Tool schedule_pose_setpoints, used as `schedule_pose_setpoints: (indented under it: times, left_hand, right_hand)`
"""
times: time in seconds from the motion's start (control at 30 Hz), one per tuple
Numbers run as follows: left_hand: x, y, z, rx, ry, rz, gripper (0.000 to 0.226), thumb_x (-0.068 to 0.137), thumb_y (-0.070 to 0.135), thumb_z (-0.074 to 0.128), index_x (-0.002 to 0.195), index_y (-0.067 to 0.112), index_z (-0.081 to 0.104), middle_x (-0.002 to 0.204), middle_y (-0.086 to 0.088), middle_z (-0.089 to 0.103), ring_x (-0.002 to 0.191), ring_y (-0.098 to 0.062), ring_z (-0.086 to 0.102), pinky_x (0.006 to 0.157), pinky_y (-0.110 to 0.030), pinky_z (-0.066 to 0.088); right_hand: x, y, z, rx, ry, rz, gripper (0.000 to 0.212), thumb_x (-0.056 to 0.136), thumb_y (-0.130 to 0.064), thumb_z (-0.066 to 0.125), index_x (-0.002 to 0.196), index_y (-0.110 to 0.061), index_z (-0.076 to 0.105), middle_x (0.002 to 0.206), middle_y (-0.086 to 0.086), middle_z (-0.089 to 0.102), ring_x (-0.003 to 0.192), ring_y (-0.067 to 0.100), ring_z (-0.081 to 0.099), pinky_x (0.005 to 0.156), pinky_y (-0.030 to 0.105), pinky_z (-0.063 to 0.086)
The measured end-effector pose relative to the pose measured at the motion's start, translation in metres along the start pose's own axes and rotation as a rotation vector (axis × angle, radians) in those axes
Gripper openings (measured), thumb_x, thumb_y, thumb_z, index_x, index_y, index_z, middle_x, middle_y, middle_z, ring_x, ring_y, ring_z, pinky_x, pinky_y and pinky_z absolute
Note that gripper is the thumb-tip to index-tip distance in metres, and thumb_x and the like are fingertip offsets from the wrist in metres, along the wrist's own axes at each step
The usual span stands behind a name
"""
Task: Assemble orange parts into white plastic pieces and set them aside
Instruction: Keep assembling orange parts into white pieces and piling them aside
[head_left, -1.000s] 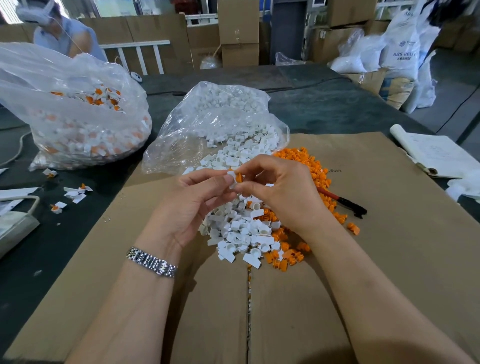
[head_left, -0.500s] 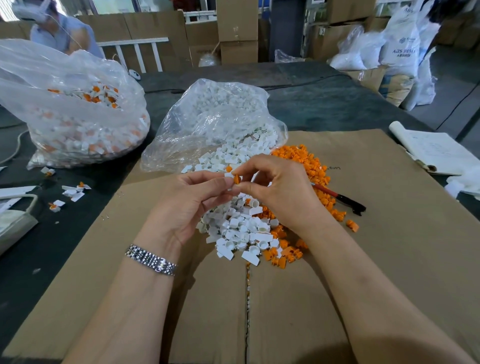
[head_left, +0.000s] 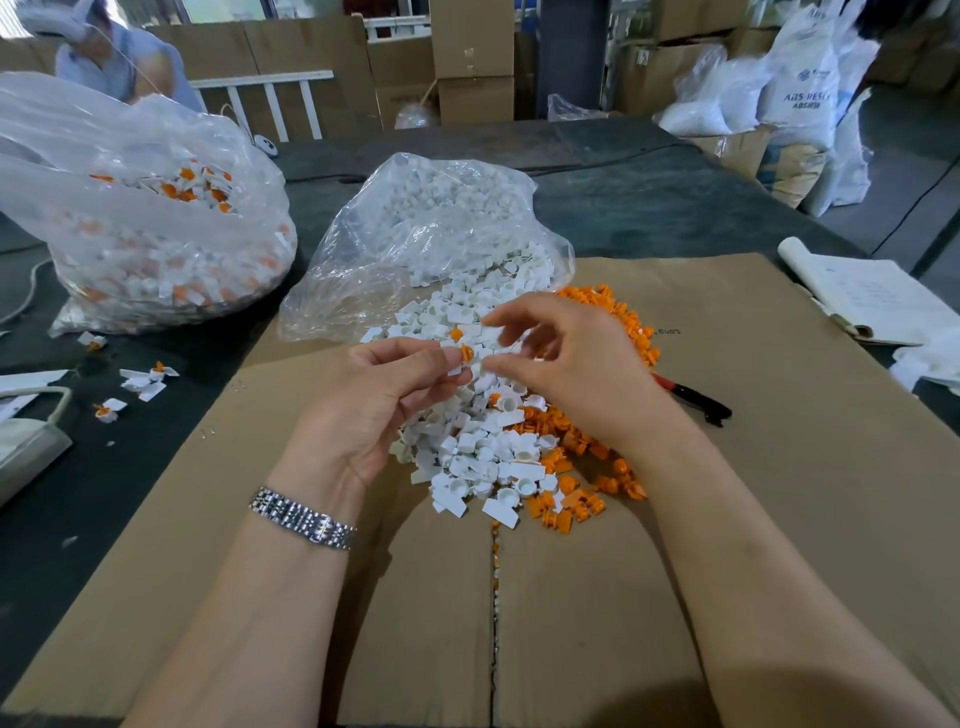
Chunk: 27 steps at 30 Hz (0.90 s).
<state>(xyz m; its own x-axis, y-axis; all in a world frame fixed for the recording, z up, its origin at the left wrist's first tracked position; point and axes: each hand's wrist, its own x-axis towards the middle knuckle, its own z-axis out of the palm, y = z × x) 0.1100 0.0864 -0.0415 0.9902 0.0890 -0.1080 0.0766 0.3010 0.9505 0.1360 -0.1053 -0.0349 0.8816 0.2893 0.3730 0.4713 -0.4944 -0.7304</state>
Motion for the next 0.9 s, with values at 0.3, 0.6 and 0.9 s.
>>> schedule_pose_setpoints:
  times: [0.3, 0.6, 0.9]
  left_hand:
    - [0.002, 0.0, -0.003, -0.15, 0.058, -0.021, 0.037, 0.06, 0.001, 0.085, 0.095, -0.003, 0.071, 0.09, -0.019, 0.078, 0.081, -0.027, 0.079, 0.064, -0.021, 0.061]
    - [-0.003, 0.004, 0.003, -0.168, 0.041, -0.033, 0.065, 0.068, 0.009, 0.082, 0.126, -0.011, 0.061, 0.084, -0.01, 0.078, 0.076, -0.022, 0.078, 0.062, -0.021, 0.06]
    - [-0.003, 0.004, 0.003, -0.102, 0.034, 0.053, 0.034, 0.067, 0.015, 0.083, 0.097, 0.006, 0.069, 0.083, -0.007, 0.078, 0.072, -0.016, 0.077, 0.053, -0.015, 0.053]
  right_hand:
    - [-0.006, 0.019, -0.026, -0.666, -0.122, 0.543, 0.044, 0.087, -0.051, 0.067, 0.101, -0.013, 0.051, 0.106, 0.009, 0.057, 0.106, 0.032, 0.055, 0.096, 0.055, 0.044]
    - [-0.004, 0.001, -0.041, -0.305, 0.038, 0.425, 0.027, 0.097, -0.04, 0.052, 0.088, -0.016, 0.062, 0.074, 0.005, 0.064, 0.059, 0.017, 0.055, 0.051, 0.031, 0.038]
    - [-0.01, -0.035, -0.035, 0.077, -0.455, 0.471, 0.019, 0.099, -0.017, 0.057, 0.099, 0.001, 0.066, 0.091, 0.018, 0.074, 0.078, 0.025, 0.074, 0.079, 0.041, 0.06]
